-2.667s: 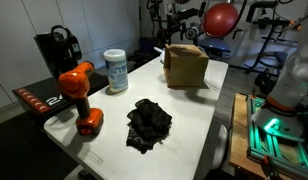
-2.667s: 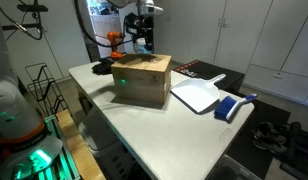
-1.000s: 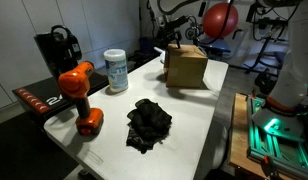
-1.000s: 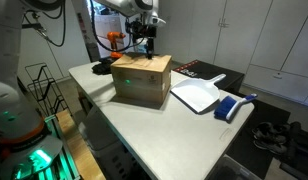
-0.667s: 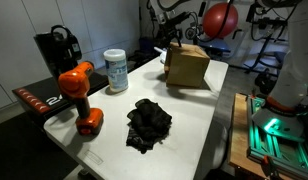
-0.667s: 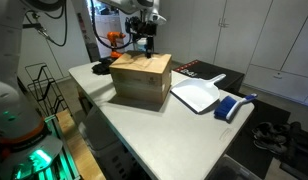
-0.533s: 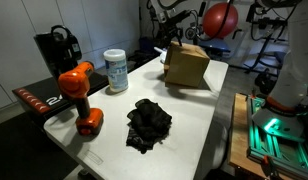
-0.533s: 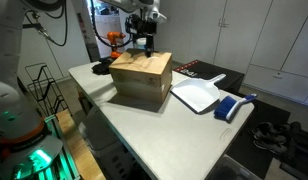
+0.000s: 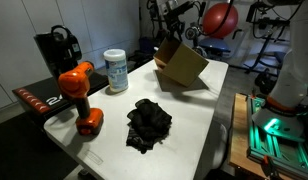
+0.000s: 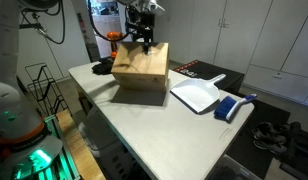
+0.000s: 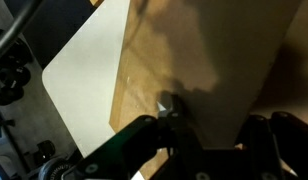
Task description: Turn the box upright
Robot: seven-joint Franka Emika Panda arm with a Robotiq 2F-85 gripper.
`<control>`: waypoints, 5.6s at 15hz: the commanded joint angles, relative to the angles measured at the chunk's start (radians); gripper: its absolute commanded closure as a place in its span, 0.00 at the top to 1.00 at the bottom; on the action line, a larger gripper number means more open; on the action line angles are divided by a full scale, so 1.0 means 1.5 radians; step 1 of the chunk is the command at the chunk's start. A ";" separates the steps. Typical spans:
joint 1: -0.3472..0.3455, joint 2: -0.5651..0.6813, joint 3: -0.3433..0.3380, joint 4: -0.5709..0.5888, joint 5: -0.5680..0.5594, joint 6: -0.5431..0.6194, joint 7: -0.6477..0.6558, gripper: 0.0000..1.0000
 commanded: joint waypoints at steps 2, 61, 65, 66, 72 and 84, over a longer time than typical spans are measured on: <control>-0.003 -0.038 0.003 -0.039 0.032 -0.001 -0.026 0.06; -0.161 -0.281 -0.065 -0.411 0.261 0.247 -0.728 0.04; -0.161 -0.281 -0.067 -0.410 0.249 0.255 -0.729 0.04; -0.162 -0.283 -0.068 -0.410 0.251 0.262 -0.721 0.30; -0.152 -0.361 -0.064 -0.417 0.286 0.267 -0.702 0.65; -0.112 -0.519 0.000 -0.399 0.250 0.227 -0.449 1.00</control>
